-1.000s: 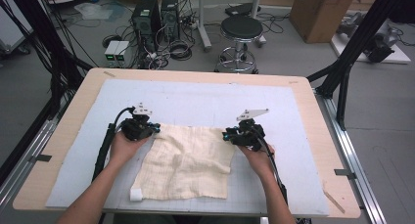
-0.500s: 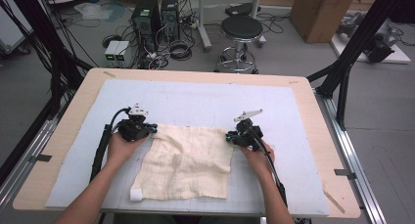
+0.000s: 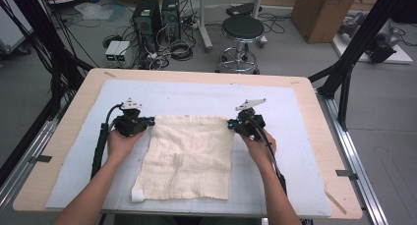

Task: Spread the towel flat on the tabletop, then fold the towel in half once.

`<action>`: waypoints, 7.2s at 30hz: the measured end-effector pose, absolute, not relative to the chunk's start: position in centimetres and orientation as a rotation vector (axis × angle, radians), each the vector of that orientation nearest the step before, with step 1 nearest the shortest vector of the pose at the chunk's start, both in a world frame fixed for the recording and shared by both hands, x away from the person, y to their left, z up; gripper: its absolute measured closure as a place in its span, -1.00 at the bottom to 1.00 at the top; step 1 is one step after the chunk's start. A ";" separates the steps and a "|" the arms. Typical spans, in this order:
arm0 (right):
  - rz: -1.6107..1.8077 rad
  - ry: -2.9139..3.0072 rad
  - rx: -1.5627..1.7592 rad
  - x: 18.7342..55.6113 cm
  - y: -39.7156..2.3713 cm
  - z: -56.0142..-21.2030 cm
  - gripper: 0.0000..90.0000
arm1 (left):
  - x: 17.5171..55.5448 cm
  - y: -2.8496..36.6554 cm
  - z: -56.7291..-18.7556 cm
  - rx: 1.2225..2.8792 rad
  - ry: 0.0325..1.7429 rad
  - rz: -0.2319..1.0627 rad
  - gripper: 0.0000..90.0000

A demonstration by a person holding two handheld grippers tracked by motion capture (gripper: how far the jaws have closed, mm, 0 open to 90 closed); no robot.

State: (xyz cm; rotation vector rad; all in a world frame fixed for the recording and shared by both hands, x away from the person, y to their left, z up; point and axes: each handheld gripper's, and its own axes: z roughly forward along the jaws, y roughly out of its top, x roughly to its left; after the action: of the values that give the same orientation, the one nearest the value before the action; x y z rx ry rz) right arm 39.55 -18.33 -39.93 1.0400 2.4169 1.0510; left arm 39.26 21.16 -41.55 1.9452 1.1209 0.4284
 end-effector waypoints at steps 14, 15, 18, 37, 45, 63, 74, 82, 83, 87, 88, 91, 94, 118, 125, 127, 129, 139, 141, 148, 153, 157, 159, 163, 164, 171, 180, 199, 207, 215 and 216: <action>1.003 2.391 1.040 43.4 -17.5 -38.4 0.91 | 42.6 20.8 -39.7 1.913 1.165 0.523 0.98; 0.991 2.378 1.053 43.8 -17.4 -38.4 0.87 | 43.0 20.8 -39.6 1.906 1.181 0.541 0.98; 0.959 2.311 1.086 44.8 -17.3 -38.3 0.54 | 43.8 21.1 -38.9 1.871 1.206 0.558 0.61; 1.226 2.396 0.974 38.2 -18.8 -36.7 0.18 | 36.5 22.5 -38.7 1.871 1.006 0.449 0.39; 1.299 2.410 0.831 32.9 -18.8 -37.7 -0.02 | 31.6 22.8 -39.6 1.916 0.906 0.415 0.27; 1.318 2.551 0.704 26.9 -19.0 -42.3 -0.05 | 25.3 22.7 -42.9 2.035 0.745 0.319 0.19; 1.212 2.668 0.656 25.9 -18.9 -43.8 0.29 | 25.0 22.4 -44.2 2.155 0.721 0.259 0.32; 1.190 2.675 0.672 26.0 -18.6 -44.3 0.52 | 24.8 22.1 -44.3 2.167 0.716 0.304 0.65; 1.189 2.675 0.673 26.0 -18.6 -44.3 0.62 | 24.8 22.1 -44.3 2.168 0.713 0.303 0.71; 1.200 2.712 0.672 26.0 -18.4 -44.2 0.93 | 24.8 21.8 -44.3 2.170 0.708 0.310 0.93; 1.202 2.711 0.661 26.1 -18.4 -44.2 0.95 | 24.8 21.8 -44.3 2.176 0.705 0.310 0.95; 1.212 2.717 0.680 26.1 -18.5 -44.1 0.97 | 24.7 21.8 -44.2 2.170 0.710 0.305 0.97; 1.220 2.720 0.671 25.8 -18.7 -43.9 0.97 | 24.5 21.9 -44.0 2.167 0.696 0.312 0.97; 1.272 2.728 0.645 23.3 -19.6 -43.4 0.96 | 22.2 22.5 -43.3 2.130 0.661 0.286 0.97; 1.306 2.714 0.680 23.2 -19.7 -43.4 0.56 | 22.4 22.5 -43.4 2.122 0.682 0.240 0.74; 1.317 2.694 0.685 23.3 -19.8 -43.2 0.47 | 22.5 22.6 -43.5 2.110 0.686 0.231 0.64; 1.335 2.681 0.693 23.4 -19.9 -43.2 0.41 | 22.7 22.7 -43.4 2.097 0.688 0.230 0.58; 1.403 2.601 0.757 24.4 -20.4 -42.7 0.03 | 23.9 22.7 -43.2 2.043 0.728 0.278 0.17; 1.420 2.587 0.776 24.7 -20.4 -42.6 -0.03 | 24.2 22.8 -43.1 2.024 0.725 0.282 0.17; 1.425 2.561 0.783 25.7 -20.1 -42.3 -0.19 | 24.8 23.2 -42.9 1.982 0.734 0.316 0.09; 1.412 2.514 0.770 26.5 -20.2 -42.3 -0.32 | 25.5 23.2 -42.8 1.958 0.753 0.320 0.05; 1.443 2.484 0.813 27.5 -20.6 -42.3 -0.38 | 26.0 23.4 -42.7 1.951 0.783 0.312 -0.02; 1.436 2.478 0.820 27.8 -20.7 -42.3 -0.40 | 26.2 23.4 -42.6 1.941 0.798 0.319 -0.03; 1.424 2.479 0.799 28.3 -20.4 -42.3 -0.43 | 26.9 23.4 -42.4 1.915 0.814 0.326 -0.05; 1.420 2.478 0.807 28.4 -20.4 -42.2 -0.44 | 27.1 23.4 -42.3 1.912 0.820 0.333 -0.06; 1.433 2.488 0.809 29.2 -19.9 -42.2 -0.45 | 28.2 23.1 -42.2 1.902 0.827 0.335 -0.06; 1.396 2.509 0.784 29.9 -19.2 -42.2 -0.45 | 28.3 23.1 -42.3 1.921 0.818 0.329 -0.07; 1.383 2.513 0.788 29.8 -18.9 -42.2 -0.45 | 28.1 22.9 -42.1 1.953 0.799 0.334 -0.07; 1.388 2.497 0.792 30.2 -19.1 -42.0 -0.43 | 28.4 23.0 -42.1 1.966 0.809 0.338 -0.07; 1.359 2.483 0.853 32.8 -19.4 -41.6 -0.40 | 30.6 23.0 -41.5 1.939 0.862 0.353 -0.06; 1.350 2.479 0.865 33.2 -19.5 -41.7 -0.38 | 31.0 22.9 -41.4 1.933 0.869 0.353 -0.06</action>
State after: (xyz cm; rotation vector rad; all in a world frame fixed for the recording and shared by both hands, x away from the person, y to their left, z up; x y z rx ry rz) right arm 33.19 -19.51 -41.68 0.8654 2.4792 1.3504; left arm 30.96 22.91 -41.41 1.9327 0.8690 0.3530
